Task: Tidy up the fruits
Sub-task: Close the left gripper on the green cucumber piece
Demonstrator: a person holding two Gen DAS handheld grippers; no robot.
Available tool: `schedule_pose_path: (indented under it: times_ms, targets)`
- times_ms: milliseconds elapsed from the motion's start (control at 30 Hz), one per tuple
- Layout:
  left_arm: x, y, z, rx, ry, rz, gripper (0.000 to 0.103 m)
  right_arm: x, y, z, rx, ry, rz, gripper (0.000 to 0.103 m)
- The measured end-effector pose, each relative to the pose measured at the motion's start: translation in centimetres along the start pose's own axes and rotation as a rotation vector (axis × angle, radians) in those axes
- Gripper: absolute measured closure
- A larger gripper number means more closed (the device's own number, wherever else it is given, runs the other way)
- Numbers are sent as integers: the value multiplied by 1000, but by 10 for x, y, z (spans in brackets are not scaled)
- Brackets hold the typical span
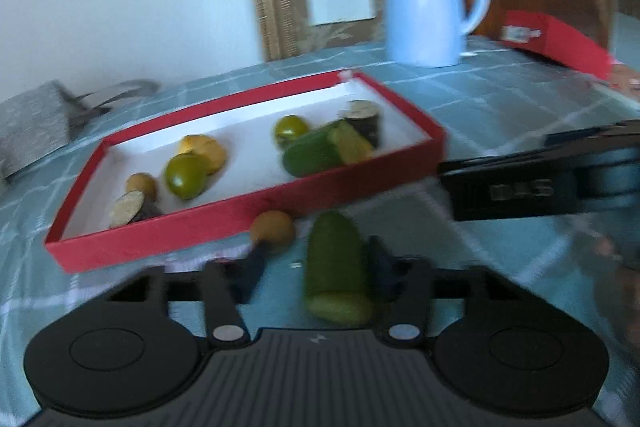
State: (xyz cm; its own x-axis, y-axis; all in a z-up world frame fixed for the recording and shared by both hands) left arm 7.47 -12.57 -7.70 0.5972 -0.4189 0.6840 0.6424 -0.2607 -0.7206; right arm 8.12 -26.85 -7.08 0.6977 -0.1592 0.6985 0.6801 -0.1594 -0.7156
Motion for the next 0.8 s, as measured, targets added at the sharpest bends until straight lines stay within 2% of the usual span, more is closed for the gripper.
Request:
schedule_pose_path:
  times_ms: [100, 333, 567, 800]
  targets:
    - [-2, -1, -4, 17, 34, -8, 71, -1, 2, 0, -6, -3, 5, 0]
    - [-8, -9, 2, -7, 0, -1, 71, -3, 5, 0, -11, -3, 20, 0]
    - [-16, -29, 18, -23, -44, -58, 71, -4, 5, 10, 16, -55, 14, 0]
    - [-23, -29, 70, 72, -180, -56, 71, -11, -8, 41, 97, -212, -59, 0]
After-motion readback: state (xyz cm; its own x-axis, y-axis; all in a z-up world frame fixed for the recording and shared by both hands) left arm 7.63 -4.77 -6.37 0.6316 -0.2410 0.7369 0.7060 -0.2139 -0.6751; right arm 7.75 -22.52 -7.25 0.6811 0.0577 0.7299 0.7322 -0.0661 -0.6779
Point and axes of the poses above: each gripper's, at about its wrist camera, not at the fingertips, and y roughly the way its jaws point, z to its left, x to its top, the point moved 6 cm from there along y, roughly the way its jaws point, and after that the axes turned 12 degrees about z, right-handed, at the moved point
